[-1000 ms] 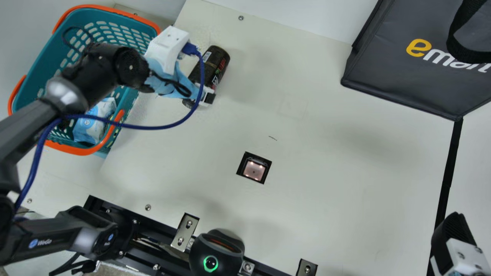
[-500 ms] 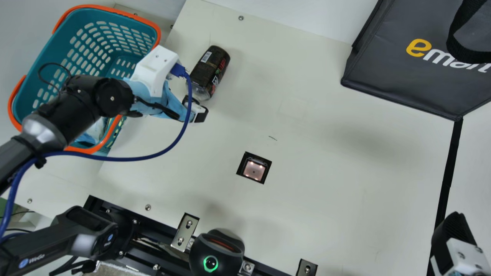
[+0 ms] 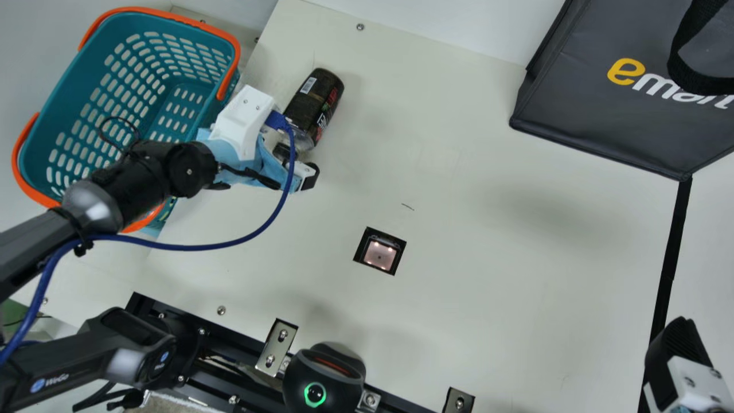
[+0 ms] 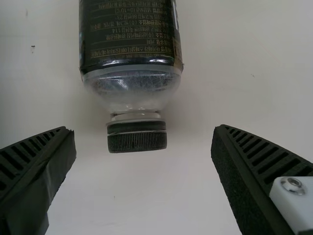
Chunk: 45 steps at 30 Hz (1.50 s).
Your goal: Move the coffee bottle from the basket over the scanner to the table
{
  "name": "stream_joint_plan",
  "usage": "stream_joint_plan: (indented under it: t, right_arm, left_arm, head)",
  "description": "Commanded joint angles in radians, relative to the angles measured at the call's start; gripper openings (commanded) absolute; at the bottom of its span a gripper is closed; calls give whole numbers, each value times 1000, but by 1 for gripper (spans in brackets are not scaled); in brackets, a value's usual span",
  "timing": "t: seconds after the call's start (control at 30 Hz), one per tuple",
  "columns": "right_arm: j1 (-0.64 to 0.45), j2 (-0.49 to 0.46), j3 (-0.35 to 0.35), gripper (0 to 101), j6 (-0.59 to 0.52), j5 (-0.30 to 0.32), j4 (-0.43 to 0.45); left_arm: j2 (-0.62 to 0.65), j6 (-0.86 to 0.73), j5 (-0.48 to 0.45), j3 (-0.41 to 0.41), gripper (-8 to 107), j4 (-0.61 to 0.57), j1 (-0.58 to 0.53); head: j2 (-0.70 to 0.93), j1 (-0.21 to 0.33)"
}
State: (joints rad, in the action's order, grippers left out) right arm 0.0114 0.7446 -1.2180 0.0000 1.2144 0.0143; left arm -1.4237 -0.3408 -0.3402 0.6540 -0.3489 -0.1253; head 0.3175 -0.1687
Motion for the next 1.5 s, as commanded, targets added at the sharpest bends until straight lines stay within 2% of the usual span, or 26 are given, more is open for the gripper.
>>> stream_joint_plan:
  t: [0.0,0.37,0.67,1.47]
  right_arm:
    - [0,0,0,95,0,0,0]
    - [0,0,0,95,0,1,0]
    - [0,0,0,95,0,1,0]
    - [0,0,0,95,0,1,0]
  left_arm:
    - [-5,-1,12,-3,63,-6,-2]
    - [-27,-13,31,-9,-8,-34,1]
    - [0,9,-5,5,-8,-17,26]
    - [156,165,-229,135,-8,84,40]
  head:
    - [4,30]
    - [4,30]
    - [4,30]
    - [4,30]
